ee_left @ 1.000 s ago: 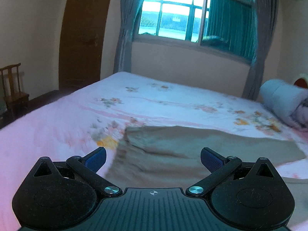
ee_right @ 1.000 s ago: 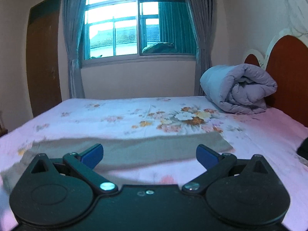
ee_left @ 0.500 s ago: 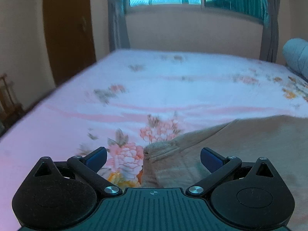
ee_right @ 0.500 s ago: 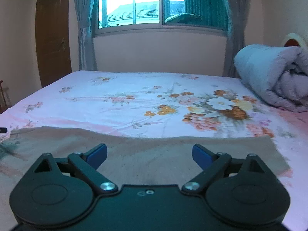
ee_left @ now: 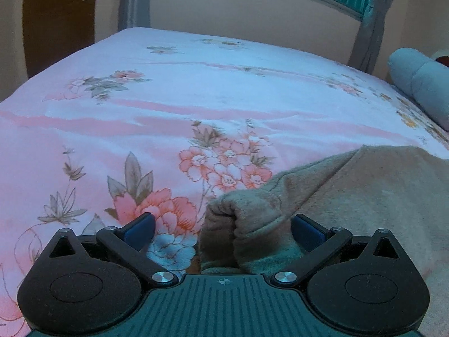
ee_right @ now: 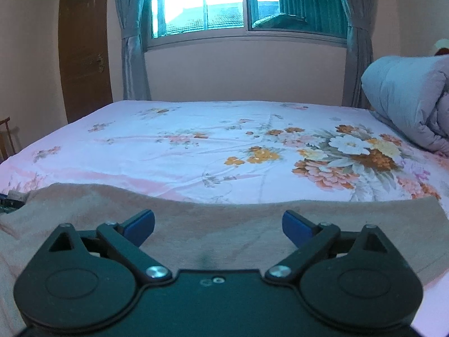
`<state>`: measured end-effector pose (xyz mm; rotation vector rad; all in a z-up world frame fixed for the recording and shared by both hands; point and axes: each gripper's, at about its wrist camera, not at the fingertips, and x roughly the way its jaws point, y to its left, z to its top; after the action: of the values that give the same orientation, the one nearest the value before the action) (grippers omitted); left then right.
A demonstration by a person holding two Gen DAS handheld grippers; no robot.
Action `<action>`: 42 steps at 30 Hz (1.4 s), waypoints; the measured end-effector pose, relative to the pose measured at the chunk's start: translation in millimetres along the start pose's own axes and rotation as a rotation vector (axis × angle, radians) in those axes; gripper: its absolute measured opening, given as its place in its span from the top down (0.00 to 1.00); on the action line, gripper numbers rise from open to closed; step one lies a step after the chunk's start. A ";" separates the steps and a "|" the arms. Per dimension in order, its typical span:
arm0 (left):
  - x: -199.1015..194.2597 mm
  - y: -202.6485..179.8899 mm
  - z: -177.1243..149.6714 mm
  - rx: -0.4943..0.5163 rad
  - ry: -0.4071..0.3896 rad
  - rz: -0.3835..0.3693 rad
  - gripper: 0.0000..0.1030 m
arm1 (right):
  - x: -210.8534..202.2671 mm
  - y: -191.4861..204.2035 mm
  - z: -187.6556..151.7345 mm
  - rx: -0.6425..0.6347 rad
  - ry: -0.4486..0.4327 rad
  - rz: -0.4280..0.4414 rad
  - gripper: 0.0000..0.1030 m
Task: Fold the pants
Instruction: 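Reach down and grasp the grey pants leg cuff with the left gripper, then grasp the pants edge with the right gripper while the left gripper holds the cuff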
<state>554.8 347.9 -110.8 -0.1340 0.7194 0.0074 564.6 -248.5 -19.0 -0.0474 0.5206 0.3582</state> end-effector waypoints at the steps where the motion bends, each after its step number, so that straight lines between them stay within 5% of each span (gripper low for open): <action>1: -1.1 -0.9 0.0 0.008 -0.001 -0.016 0.17 | 1.2 0.4 0.2 0.002 0.003 -0.003 0.10; 7: -15.9 -6.5 2.0 0.027 -0.003 -0.090 0.70 | -0.3 0.4 5.2 0.007 0.024 -0.007 0.10; 10: -25.1 -17.2 8.3 0.060 -0.016 -0.069 0.86 | -2.5 -3.6 9.6 0.003 0.038 -0.003 0.09; 17: -74.8 -11.7 21.6 -0.012 -0.158 -0.116 0.88 | 31.2 -1.2 22.8 -0.133 0.115 0.110 0.12; 28: -88.3 -9.6 27.5 0.011 -0.179 -0.122 0.88 | 124.2 14.2 33.5 -0.435 0.222 0.257 0.47; 34: -74.8 -11.0 29.0 0.014 -0.147 -0.104 0.87 | 143.1 17.6 26.3 -0.523 0.322 0.304 0.50; 35: -72.3 -11.0 28.5 0.012 -0.141 -0.101 0.87 | 143.0 18.2 25.9 -0.528 0.330 0.305 0.53; 38: -67.5 -10.9 25.3 -0.001 -0.135 -0.097 0.87 | 138.9 26.4 23.0 -0.571 0.356 0.284 0.91; 42: -71.1 -10.4 23.8 -0.014 -0.147 -0.104 0.87 | 118.5 31.3 26.0 -0.602 0.315 0.235 1.00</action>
<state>517.5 343.4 -45.1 -0.1818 0.5652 -0.0762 661.8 -177.5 -53.6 -0.6369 0.7170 0.7358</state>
